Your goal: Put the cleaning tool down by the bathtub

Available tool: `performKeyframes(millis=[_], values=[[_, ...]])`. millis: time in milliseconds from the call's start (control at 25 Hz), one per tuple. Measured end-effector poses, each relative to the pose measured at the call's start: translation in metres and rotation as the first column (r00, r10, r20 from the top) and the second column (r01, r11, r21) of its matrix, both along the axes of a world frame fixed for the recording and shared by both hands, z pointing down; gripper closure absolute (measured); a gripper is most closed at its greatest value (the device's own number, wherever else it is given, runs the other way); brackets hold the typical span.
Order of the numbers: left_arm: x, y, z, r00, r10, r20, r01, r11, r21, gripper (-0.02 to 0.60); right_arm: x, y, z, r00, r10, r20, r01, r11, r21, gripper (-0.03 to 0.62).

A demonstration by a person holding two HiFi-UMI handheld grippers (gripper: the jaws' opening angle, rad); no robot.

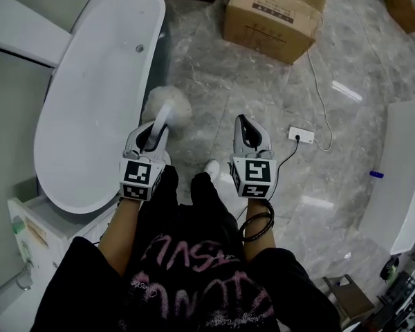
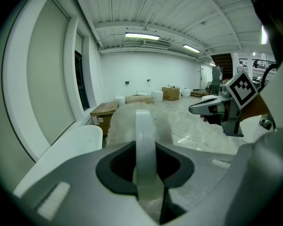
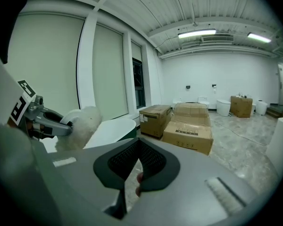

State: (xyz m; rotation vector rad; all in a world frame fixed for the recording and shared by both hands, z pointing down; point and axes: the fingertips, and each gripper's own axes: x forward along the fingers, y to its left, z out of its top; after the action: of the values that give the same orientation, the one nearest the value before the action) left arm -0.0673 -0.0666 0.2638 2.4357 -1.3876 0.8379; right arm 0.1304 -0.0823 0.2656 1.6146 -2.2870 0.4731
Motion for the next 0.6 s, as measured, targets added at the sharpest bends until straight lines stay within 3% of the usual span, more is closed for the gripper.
performKeyframes(millis=[600], values=[[-0.008, -0.028, 0.050, 0.999, 0.030, -0.041, -0.033, 0.995, -0.091, 0.499, -0.001, -0.010, 0.038, 0.997, 0.063, -0.038, -0.065, 0.996, -0.055, 0.569]])
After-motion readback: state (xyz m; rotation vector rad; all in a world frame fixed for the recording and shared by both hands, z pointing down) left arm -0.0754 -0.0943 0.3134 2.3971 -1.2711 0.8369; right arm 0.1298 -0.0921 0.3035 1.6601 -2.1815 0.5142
